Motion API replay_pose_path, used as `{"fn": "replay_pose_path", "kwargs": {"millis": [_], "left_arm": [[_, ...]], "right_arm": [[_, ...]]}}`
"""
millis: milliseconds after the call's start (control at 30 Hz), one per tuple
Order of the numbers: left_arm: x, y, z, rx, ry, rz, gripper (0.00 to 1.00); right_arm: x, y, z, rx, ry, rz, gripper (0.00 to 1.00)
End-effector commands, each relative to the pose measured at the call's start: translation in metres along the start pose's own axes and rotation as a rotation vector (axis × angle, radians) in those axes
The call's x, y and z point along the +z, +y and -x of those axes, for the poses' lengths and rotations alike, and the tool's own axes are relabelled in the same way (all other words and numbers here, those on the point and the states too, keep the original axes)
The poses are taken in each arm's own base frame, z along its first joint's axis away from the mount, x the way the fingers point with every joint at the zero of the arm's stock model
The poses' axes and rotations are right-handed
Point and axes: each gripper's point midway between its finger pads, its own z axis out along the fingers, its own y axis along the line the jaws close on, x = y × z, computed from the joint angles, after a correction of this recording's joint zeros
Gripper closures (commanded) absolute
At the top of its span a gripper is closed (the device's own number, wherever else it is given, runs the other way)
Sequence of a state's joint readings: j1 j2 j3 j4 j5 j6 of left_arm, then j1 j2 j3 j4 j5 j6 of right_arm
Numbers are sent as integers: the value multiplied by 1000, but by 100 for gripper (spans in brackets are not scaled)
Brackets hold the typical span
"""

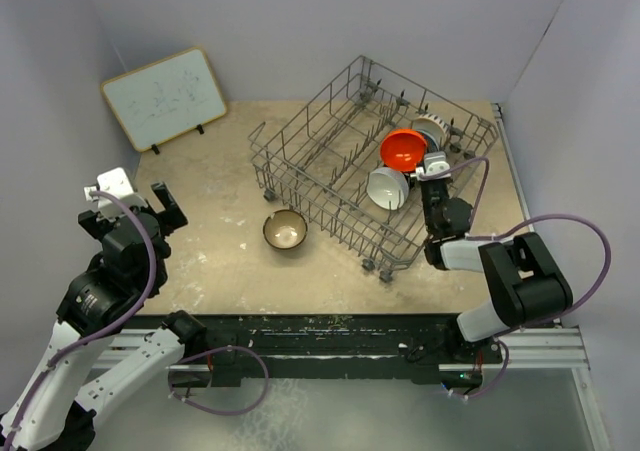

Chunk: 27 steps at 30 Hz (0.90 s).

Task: Load the bowls into the dish rack
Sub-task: Adjust the dish rack at the center of the board.

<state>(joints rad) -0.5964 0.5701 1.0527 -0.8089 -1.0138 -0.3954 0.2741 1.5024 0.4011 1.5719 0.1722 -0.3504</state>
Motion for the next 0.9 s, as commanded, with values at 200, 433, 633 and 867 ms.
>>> {"fn": "replay_pose_path", "kwargs": {"millis": [200,433,633,867], "left_arm": [[-6,10,10,-77,-21,23,1],[-5,10,8,-86,-21,24,1],[-5,8,12,-77,-23,26,1],[-4,8,4,-101,-12,32,1]], "right_arm": [[22,-68,91,14,-197,-281,100],[40,-106,108,-144,-44,-382,100],[48,-112,102,-238,48,-359,100],[64,-98,77,-303,149,-293,100]]}}
